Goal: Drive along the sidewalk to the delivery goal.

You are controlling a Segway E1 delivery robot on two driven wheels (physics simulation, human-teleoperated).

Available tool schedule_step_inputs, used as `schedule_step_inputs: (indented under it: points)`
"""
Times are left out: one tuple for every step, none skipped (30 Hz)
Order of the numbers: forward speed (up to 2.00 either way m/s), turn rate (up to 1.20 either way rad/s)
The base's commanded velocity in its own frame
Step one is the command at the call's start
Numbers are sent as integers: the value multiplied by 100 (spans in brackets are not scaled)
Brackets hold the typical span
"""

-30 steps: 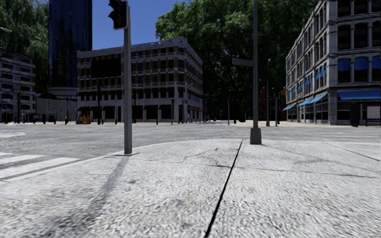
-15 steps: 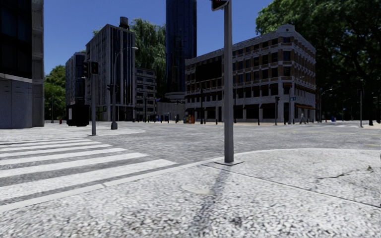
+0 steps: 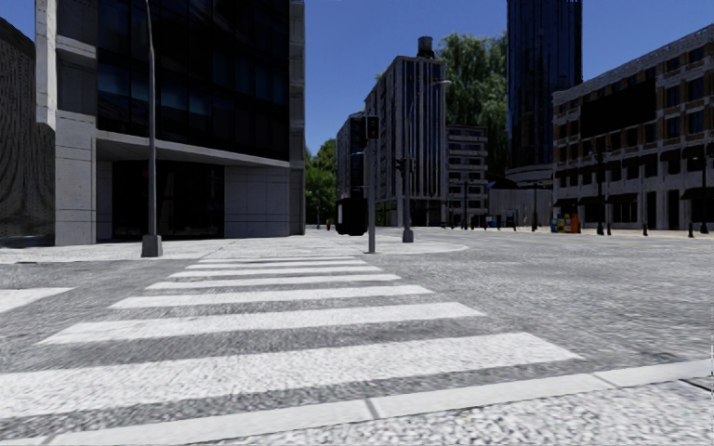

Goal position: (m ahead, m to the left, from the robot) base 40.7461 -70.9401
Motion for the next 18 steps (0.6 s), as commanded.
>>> schedule_step_inputs:
  points:
    - [200,107]
    - [200,107]
    - [200,95]
    - [200,0]
    - [200,0]
    - [200,0]
    - [200,0]
    - [200,0]
    - [200,0]
    - [200,0]
    - [200,0]
    - [200,0]
    - [200,0]
    - [200,0]
    - [200,0]
    - [200,0]
    - [200,0]
    - [200,0]
